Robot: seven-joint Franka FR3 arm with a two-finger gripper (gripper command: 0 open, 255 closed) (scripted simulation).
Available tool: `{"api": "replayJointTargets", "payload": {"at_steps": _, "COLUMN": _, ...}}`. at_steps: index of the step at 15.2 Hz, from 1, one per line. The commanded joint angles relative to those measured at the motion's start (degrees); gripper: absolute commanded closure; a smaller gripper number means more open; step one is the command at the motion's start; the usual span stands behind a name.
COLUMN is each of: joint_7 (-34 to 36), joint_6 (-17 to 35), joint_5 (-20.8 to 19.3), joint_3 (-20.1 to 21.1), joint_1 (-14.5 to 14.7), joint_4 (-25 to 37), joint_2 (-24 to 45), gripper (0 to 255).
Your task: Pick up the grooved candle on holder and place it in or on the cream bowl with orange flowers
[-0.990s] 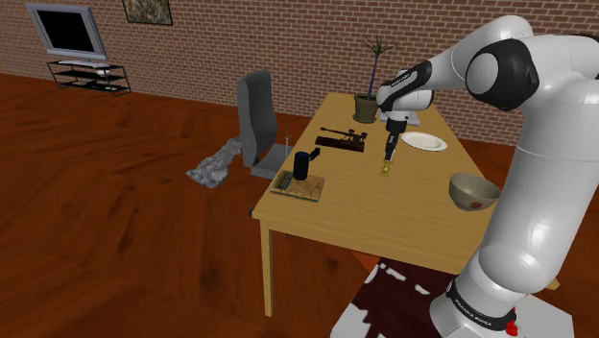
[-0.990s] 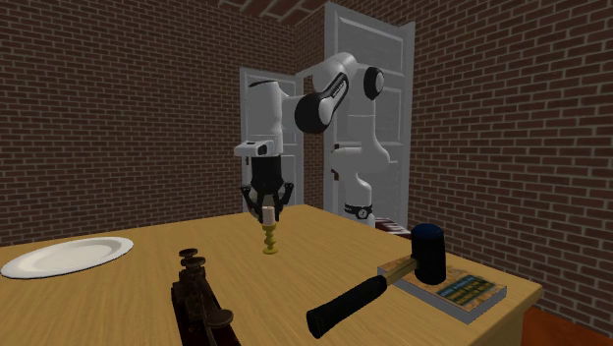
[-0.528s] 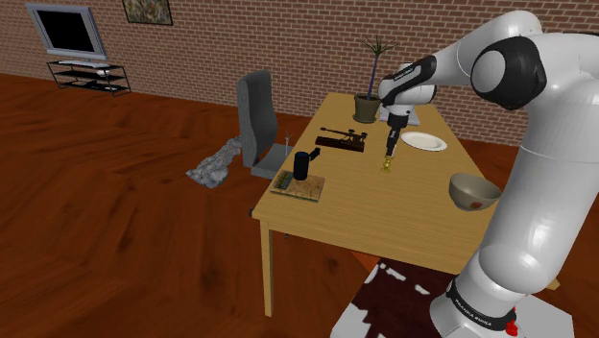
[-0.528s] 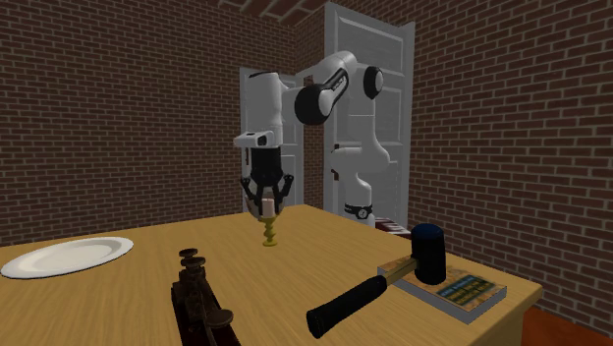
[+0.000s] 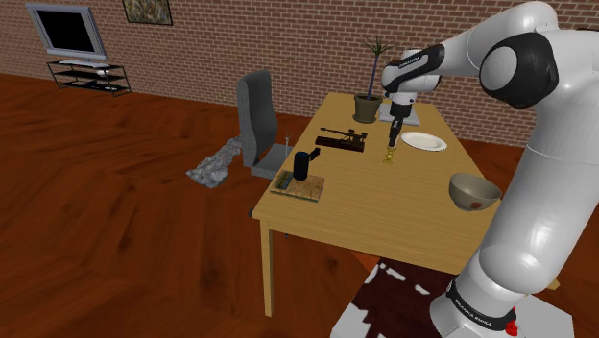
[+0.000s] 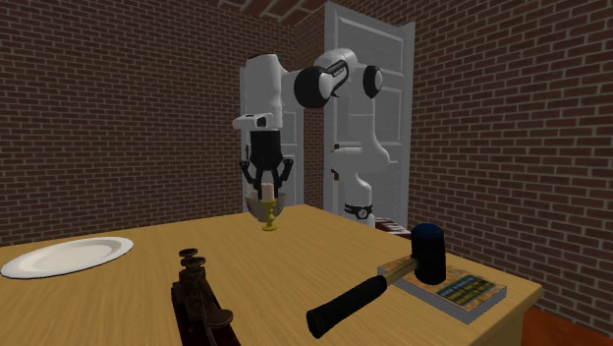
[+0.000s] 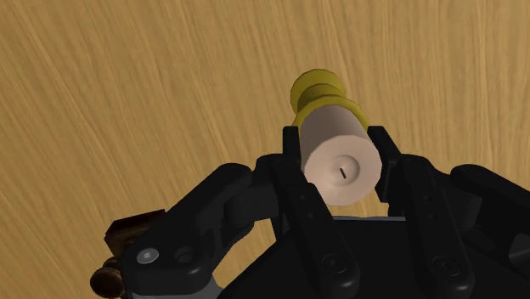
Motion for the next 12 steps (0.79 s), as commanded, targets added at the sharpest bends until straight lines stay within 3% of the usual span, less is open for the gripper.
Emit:
{"api": "replayJointTargets", "payload": {"at_steps": 1, "joint_7": 0.36, "joint_6": -1.37, "joint_5": -0.49, "joint_3": -0.04, "joint_1": 0.15, "joint_4": 0.71, "joint_2": -0.77, "gripper": 255}}
{"api": "replayJointTargets", "payload": {"at_steps": 12, "joint_7": 1.12, "joint_6": -9.46, "joint_5": -1.7, "joint_3": -0.16, "joint_1": 0.35, "joint_4": 7.27, "joint_2": -2.64, "gripper": 255}}
